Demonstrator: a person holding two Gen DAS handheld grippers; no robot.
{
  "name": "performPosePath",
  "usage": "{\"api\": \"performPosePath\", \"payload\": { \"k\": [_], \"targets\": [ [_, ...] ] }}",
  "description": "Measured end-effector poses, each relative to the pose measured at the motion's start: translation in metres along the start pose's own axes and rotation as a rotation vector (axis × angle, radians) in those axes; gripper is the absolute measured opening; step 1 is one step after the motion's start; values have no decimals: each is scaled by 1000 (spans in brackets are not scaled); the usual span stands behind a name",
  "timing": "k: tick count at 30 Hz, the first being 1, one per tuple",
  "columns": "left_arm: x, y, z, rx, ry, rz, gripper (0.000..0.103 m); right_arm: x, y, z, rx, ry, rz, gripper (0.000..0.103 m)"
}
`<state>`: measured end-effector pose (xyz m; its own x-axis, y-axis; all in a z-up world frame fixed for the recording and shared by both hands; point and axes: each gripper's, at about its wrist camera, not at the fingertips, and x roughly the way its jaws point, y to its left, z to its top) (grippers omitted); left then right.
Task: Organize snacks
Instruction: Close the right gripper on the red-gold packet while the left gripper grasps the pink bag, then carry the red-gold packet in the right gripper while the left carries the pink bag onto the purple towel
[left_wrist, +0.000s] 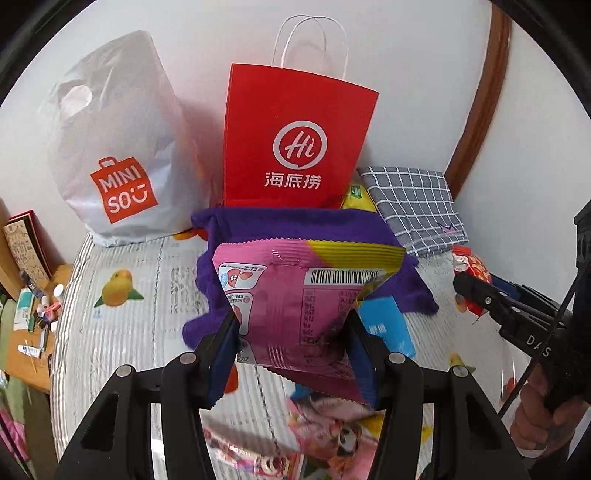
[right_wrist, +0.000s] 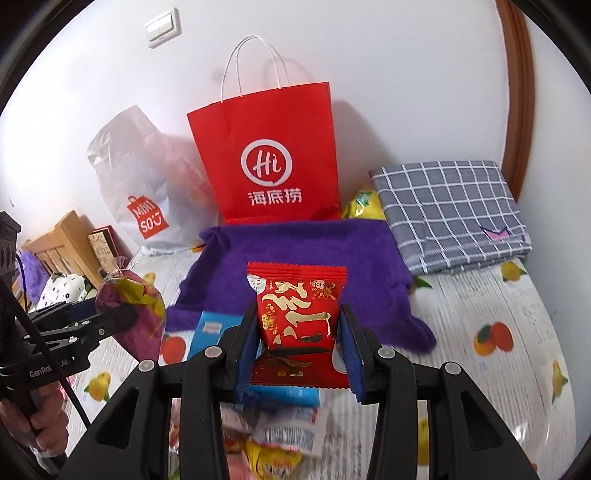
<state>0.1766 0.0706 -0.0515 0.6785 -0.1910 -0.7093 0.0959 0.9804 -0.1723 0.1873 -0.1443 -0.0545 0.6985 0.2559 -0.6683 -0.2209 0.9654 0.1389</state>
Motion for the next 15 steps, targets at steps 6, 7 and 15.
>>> {"api": "performPosePath", "payload": {
  "k": [6,7,15],
  "targets": [
    [26,4,22,11,22,17,53,30,-3,21,-4,15,8,41],
    [31,6,25,12,25,21,53,36,-4,25,-5,17,7,41],
    [66,24,48,-1,61,44,53,77,-13,49,-13,34,-6,41]
  ]
}}
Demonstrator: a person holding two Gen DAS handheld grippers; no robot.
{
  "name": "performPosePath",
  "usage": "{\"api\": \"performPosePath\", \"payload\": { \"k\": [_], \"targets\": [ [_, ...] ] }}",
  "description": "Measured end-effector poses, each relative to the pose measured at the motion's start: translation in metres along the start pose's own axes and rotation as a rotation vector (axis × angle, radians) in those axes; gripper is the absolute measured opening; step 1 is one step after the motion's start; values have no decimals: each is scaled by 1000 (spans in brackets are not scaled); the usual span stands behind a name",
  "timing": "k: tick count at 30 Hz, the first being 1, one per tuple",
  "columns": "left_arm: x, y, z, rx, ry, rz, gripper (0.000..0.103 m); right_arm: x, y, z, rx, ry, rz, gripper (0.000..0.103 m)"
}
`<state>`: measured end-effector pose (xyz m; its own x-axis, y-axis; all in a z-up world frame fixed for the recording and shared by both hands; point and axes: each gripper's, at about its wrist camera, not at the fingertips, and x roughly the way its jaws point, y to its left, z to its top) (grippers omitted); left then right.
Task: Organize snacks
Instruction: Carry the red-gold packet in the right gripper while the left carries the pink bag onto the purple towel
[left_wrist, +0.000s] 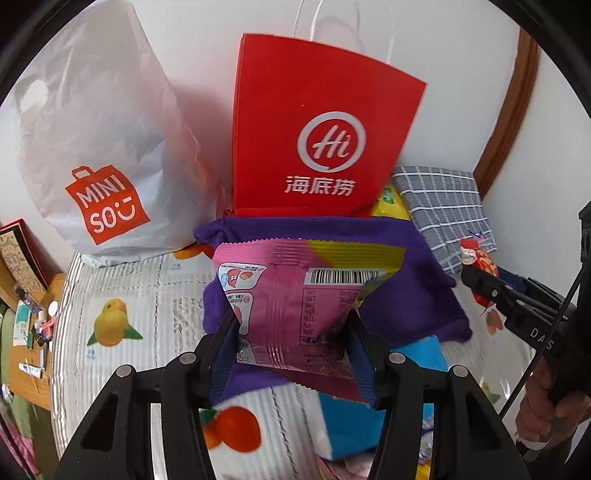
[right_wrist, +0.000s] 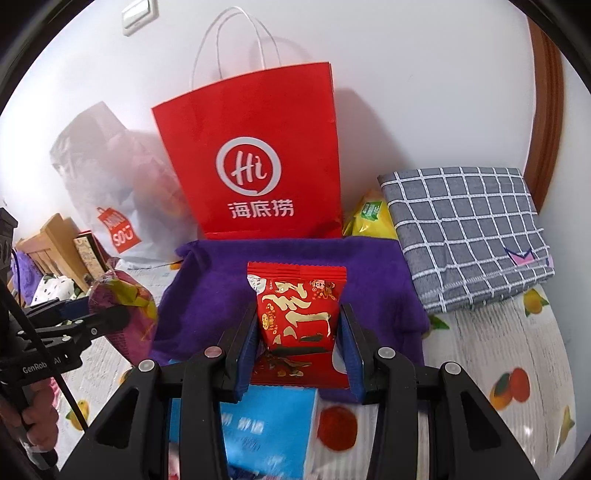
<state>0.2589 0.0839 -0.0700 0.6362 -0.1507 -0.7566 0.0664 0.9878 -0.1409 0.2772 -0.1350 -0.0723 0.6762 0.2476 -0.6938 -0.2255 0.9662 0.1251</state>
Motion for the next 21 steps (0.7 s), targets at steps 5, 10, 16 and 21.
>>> {"api": "performPosePath", "payload": {
  "k": [5,10,16,21],
  "targets": [
    [19,5,13,6,12,18,53,26,-5,20,-6,8,20,41],
    [36,11,24,-7,21,22,53,48,-8,36,-21,6,22,41],
    [56,13,33,0,45,32,53,75,-11,50,-45,16,30,41],
    [74,15,36,4,70,38,53,93,-19,51,-49,39,23,41]
  ]
}}
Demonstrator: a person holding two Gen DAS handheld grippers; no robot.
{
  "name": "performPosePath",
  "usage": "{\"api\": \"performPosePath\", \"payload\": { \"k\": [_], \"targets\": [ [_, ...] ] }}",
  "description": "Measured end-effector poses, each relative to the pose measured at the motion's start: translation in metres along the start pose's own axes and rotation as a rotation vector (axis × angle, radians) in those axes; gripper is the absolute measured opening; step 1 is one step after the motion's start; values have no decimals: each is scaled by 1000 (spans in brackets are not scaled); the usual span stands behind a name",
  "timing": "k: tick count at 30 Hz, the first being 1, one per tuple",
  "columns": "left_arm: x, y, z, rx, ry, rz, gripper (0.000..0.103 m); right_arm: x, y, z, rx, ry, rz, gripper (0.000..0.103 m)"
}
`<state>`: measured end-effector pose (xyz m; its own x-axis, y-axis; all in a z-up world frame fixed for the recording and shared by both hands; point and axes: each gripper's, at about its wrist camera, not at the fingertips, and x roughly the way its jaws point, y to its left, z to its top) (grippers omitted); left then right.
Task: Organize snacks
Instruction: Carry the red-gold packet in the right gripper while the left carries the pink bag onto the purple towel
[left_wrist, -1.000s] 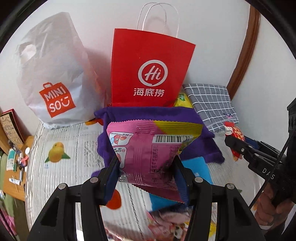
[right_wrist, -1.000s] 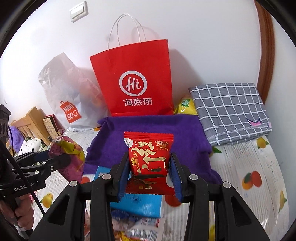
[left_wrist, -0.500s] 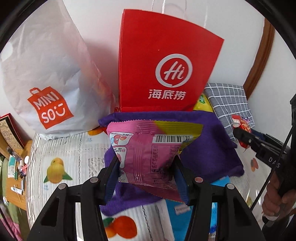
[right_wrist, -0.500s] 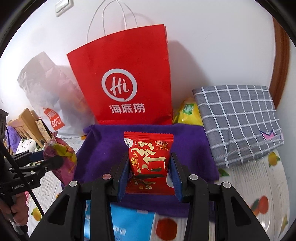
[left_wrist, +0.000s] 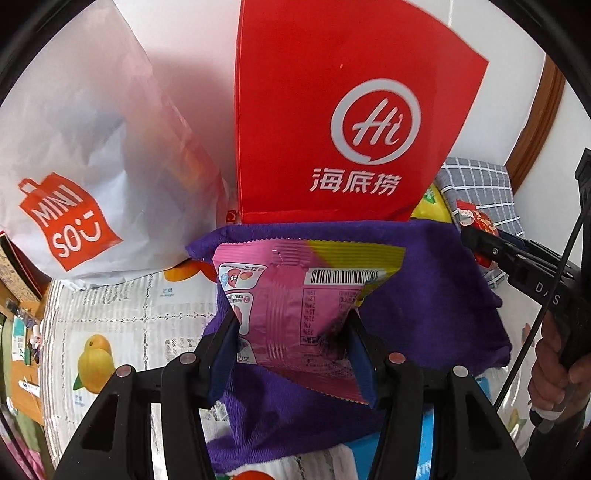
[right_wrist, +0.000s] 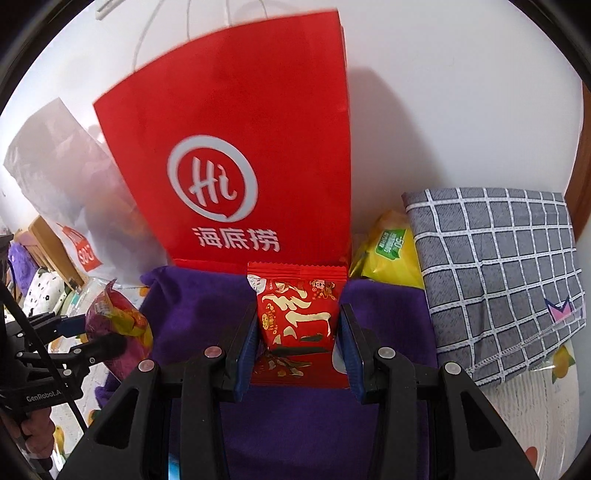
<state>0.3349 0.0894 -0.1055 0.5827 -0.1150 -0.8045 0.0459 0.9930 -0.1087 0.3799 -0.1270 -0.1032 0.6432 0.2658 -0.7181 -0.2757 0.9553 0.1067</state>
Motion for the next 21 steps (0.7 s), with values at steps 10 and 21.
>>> {"api": "performPosePath", "payload": {
  "k": [10,21],
  "targets": [
    [29,1,3,4,43,-2,53,27,-18,-8,23,50,-4,41],
    [52,-1,1,6,82,9,53,43,-25,-17,30,82,-9,41]
  ]
}}
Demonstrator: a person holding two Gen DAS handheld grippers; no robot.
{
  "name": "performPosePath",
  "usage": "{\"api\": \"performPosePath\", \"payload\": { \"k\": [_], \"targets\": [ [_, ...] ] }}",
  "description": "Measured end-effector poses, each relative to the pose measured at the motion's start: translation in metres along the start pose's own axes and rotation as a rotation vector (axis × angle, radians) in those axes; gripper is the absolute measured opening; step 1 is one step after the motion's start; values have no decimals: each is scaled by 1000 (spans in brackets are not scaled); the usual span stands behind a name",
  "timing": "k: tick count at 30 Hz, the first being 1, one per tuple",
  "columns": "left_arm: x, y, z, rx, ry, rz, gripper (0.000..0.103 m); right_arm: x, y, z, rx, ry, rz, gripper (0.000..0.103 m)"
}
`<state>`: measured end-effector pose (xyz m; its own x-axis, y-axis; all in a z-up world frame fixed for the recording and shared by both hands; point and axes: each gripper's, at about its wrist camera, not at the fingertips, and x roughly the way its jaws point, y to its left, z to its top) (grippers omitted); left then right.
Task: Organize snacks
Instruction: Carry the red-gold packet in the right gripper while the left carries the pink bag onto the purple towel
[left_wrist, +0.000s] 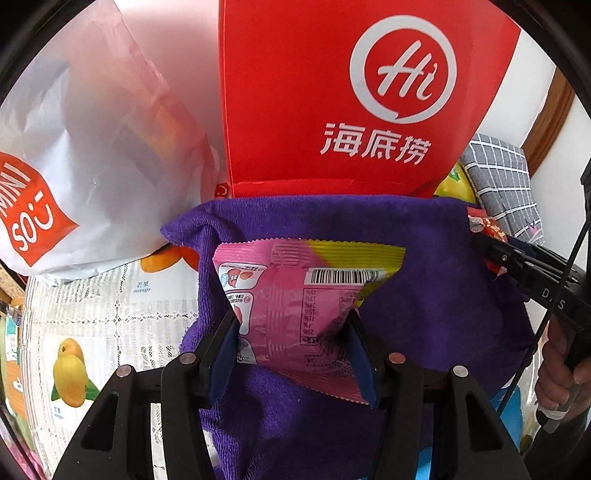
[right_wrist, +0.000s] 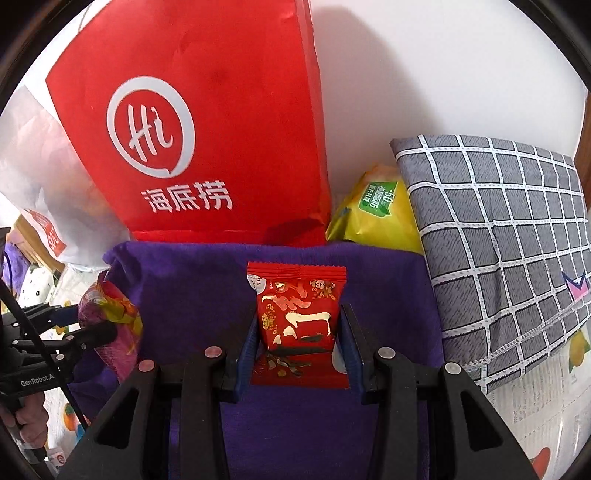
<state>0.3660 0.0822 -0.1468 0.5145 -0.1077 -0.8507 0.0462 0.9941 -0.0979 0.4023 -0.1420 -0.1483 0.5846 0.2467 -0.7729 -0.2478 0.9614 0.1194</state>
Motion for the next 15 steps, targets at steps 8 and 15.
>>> {"api": "performPosePath", "payload": {
  "k": [8,15],
  "targets": [
    [5,-6,3,23,-7,-2,54,12,2,-4,-12,34,9,41],
    [7,-10,2,45,-6,-11,56,26,5,-8,-16,75,9,42]
  ]
}}
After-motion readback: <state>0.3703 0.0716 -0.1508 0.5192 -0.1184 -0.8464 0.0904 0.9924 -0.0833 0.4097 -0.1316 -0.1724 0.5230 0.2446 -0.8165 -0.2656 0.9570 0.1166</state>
